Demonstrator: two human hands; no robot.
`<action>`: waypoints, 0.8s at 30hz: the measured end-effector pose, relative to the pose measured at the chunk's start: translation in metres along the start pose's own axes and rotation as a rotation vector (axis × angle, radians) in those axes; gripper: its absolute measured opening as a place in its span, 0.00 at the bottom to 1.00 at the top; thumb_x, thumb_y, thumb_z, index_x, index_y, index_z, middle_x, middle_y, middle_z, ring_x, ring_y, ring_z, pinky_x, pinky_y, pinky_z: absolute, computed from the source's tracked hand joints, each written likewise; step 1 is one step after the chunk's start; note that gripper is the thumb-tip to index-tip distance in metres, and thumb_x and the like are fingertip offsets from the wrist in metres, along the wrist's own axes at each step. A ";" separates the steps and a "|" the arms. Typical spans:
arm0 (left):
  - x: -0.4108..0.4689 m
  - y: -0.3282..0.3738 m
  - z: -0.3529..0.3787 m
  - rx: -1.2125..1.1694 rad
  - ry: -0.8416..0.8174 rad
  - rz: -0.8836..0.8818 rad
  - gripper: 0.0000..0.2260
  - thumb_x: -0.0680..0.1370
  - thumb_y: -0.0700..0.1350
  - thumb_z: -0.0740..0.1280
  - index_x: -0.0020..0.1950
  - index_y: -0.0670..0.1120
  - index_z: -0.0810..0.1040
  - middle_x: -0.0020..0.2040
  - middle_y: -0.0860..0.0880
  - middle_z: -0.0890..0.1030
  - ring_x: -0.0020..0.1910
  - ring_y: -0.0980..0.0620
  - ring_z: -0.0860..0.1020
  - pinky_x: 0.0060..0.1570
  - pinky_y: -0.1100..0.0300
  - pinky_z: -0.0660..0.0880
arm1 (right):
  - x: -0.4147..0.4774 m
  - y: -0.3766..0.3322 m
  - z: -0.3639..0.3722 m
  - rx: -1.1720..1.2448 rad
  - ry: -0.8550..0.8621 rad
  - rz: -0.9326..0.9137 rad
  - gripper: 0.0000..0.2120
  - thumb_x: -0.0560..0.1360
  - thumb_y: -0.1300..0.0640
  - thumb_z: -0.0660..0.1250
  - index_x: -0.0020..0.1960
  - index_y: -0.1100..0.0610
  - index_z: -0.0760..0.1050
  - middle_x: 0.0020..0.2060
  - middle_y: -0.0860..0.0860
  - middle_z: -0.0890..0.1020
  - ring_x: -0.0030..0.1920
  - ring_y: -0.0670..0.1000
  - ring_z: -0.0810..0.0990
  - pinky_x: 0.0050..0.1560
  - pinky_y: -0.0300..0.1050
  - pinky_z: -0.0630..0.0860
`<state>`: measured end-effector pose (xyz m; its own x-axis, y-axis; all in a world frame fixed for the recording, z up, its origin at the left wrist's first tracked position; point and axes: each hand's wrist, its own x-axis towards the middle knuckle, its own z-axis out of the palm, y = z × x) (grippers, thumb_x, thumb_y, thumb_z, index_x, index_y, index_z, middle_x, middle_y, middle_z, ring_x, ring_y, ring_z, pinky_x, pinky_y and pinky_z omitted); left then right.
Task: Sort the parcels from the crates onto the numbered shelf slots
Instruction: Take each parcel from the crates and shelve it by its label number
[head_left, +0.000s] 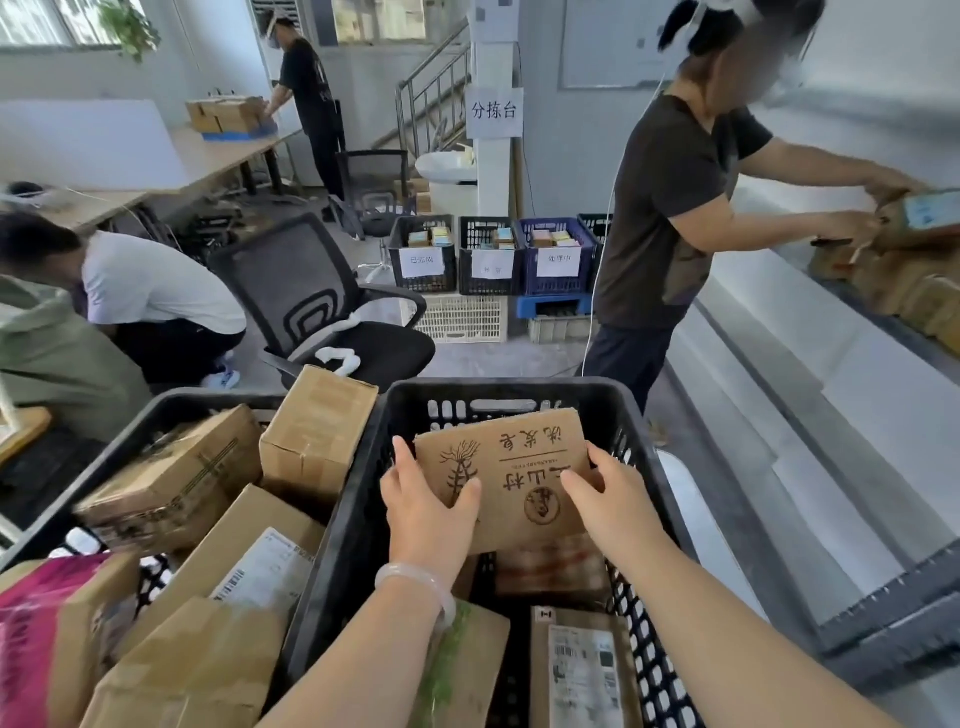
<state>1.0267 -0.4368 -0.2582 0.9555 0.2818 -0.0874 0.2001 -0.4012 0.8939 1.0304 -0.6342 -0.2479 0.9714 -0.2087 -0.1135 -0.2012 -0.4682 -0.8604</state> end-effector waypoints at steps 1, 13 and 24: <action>-0.005 0.007 -0.003 -0.034 0.003 0.007 0.44 0.75 0.57 0.70 0.79 0.60 0.42 0.75 0.57 0.52 0.68 0.50 0.65 0.63 0.52 0.71 | -0.007 -0.002 -0.008 0.029 0.011 -0.013 0.21 0.78 0.48 0.63 0.70 0.43 0.68 0.60 0.45 0.77 0.58 0.47 0.77 0.56 0.47 0.78; -0.077 0.071 -0.013 -0.417 0.056 0.212 0.18 0.76 0.52 0.72 0.63 0.57 0.70 0.60 0.54 0.75 0.58 0.58 0.76 0.53 0.64 0.75 | -0.061 -0.017 -0.103 0.390 0.075 -0.015 0.14 0.79 0.38 0.54 0.59 0.42 0.71 0.58 0.44 0.78 0.61 0.48 0.75 0.66 0.56 0.69; -0.113 0.092 -0.006 -0.569 -0.107 0.240 0.12 0.77 0.47 0.71 0.57 0.58 0.74 0.55 0.58 0.80 0.55 0.57 0.79 0.55 0.57 0.76 | -0.095 -0.003 -0.142 0.583 0.067 0.053 0.19 0.76 0.36 0.61 0.59 0.48 0.72 0.56 0.48 0.80 0.58 0.49 0.78 0.58 0.61 0.76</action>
<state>0.9355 -0.5008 -0.1635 0.9818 0.1409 0.1276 -0.1414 0.0926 0.9856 0.9211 -0.7349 -0.1639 0.9480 -0.2815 -0.1483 -0.1278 0.0901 -0.9877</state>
